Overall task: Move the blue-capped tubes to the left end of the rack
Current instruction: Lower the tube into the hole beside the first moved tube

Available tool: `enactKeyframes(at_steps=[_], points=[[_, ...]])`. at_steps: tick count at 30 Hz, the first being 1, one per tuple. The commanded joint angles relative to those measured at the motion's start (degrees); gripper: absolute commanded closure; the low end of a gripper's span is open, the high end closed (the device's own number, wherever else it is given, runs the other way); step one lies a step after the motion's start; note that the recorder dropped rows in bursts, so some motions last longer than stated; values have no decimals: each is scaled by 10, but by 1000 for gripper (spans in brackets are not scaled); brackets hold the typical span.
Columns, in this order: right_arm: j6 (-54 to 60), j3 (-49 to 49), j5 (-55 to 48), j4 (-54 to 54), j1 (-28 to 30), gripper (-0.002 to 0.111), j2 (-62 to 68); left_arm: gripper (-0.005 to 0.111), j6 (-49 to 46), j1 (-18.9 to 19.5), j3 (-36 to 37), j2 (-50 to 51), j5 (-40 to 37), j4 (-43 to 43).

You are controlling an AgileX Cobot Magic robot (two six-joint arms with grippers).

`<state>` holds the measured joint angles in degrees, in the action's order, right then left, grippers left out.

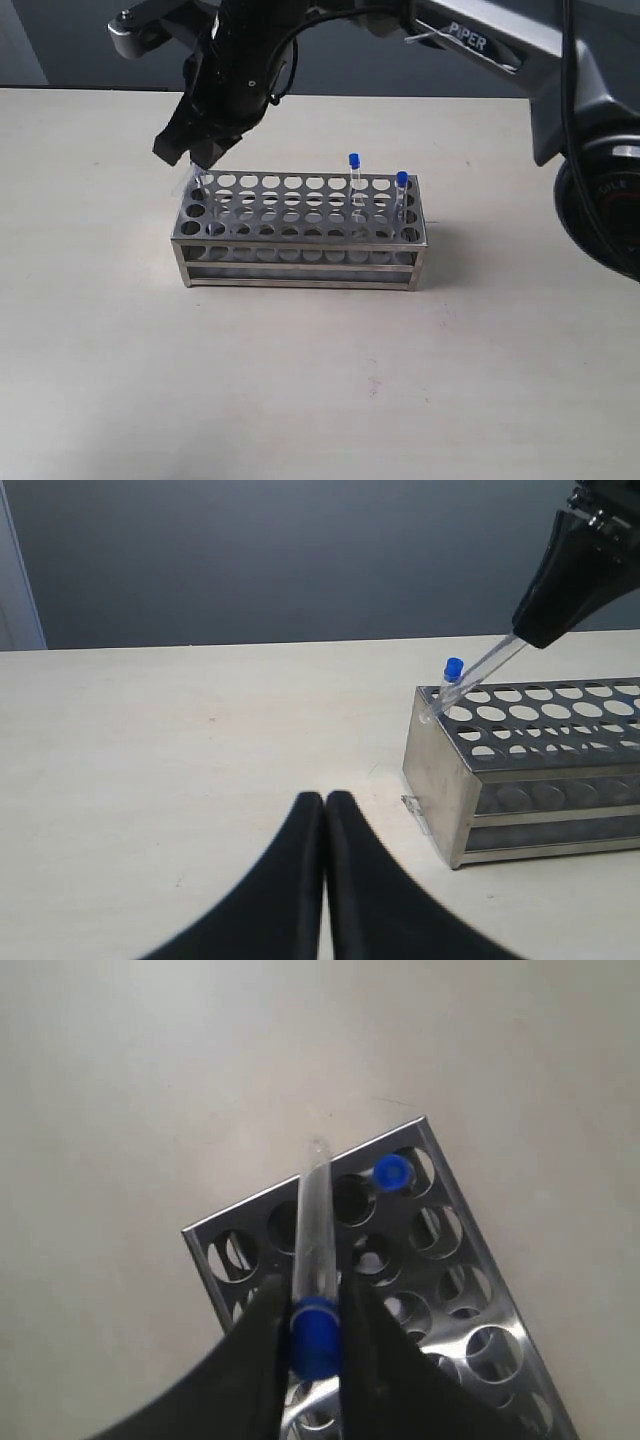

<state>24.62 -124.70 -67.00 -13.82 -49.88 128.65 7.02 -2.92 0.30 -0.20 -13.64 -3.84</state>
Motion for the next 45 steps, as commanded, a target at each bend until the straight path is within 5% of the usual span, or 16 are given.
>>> enactKeyframes(at_steps=[1, 24, 31, 45], points=[[-2, -46, -30, 14, 1, 108, -11, 106, 0, -6, -3, 2, 4, -1], [-76, -73, -30, 75, -11, 108, -50, 106, 0, -6, -3, 2, 4, -1], [-103, 65, -30, 95, -46, 108, -120, 106, 0, -6, -3, 2, 4, -1], [-99, 106, -30, 66, -50, 108, -127, 106, 0, -6, -3, 2, 4, -1]])
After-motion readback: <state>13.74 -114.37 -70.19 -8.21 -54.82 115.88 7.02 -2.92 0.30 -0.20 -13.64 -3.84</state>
